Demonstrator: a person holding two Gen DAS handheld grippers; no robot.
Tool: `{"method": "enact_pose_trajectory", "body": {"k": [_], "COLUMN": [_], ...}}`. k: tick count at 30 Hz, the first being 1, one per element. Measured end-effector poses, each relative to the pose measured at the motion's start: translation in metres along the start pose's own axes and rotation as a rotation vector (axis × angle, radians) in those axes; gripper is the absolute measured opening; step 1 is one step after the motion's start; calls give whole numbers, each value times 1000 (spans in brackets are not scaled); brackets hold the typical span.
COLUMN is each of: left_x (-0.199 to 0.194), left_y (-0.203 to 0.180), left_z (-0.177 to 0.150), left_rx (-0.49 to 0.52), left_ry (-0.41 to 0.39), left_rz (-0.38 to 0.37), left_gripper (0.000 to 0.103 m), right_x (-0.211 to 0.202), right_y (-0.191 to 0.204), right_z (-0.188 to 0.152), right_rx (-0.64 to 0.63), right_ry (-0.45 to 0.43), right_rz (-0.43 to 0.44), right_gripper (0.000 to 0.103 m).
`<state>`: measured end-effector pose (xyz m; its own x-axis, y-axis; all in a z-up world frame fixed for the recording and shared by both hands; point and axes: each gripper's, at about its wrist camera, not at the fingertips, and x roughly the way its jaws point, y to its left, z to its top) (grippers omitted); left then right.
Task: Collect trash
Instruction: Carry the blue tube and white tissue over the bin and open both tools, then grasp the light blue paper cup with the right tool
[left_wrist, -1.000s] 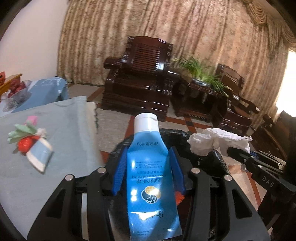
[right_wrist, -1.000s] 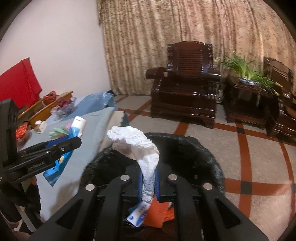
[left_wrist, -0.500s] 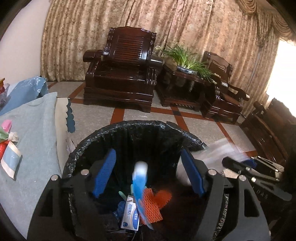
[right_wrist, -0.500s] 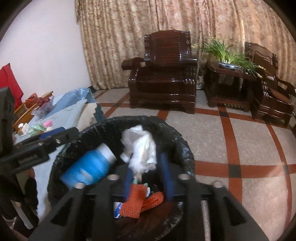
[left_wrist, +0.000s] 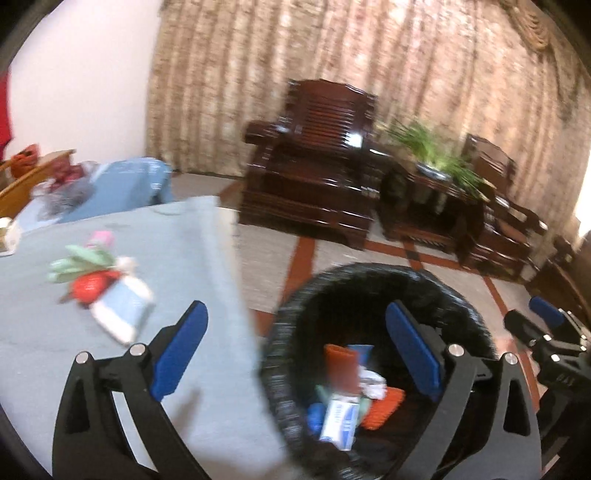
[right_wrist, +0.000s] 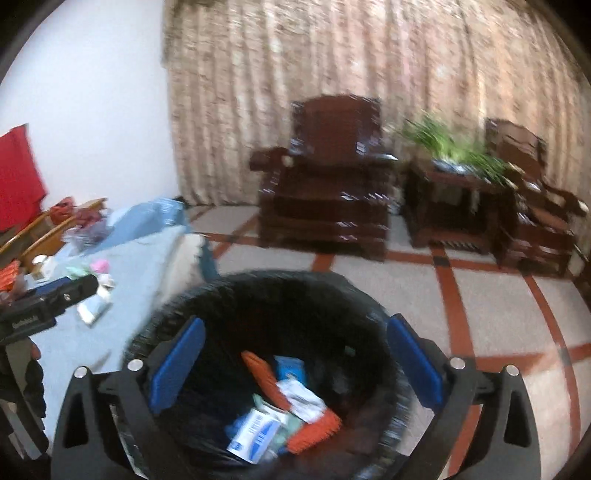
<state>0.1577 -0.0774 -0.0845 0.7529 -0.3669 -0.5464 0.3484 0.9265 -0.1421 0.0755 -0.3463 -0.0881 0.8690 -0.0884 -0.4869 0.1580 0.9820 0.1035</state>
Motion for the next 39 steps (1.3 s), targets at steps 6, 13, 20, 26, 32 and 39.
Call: {"method": "enact_pose_trajectory", "body": {"k": [6,13,20,26,32,39], "left_x": [-31,-54,-57,-49,-36,-22], "left_y": [52,108,155,190,219,249], "left_z": [6,4,-1,-7,-14,-25], "left_rx": [-47,-96,-127,-143,-167,-209], "left_ry": [-39,-52,-46,-37,-9,24], "left_rz": [128,237,321,380,412,435], "left_gripper": [95,95,95,95,95,95], "right_x": [7,30,59,96,131,162], "right_y": [58,127,181,220,262,308], "right_z": [18,32,34,25,3,-13], "right_rx": [-42,-88,-116,-148,-223,-328], "right_ry": [-72,-73,-49,21,99,150], "right_rz": [147,253,322,347,380,420], "right_gripper": [97,97,97,97,97,97]}}
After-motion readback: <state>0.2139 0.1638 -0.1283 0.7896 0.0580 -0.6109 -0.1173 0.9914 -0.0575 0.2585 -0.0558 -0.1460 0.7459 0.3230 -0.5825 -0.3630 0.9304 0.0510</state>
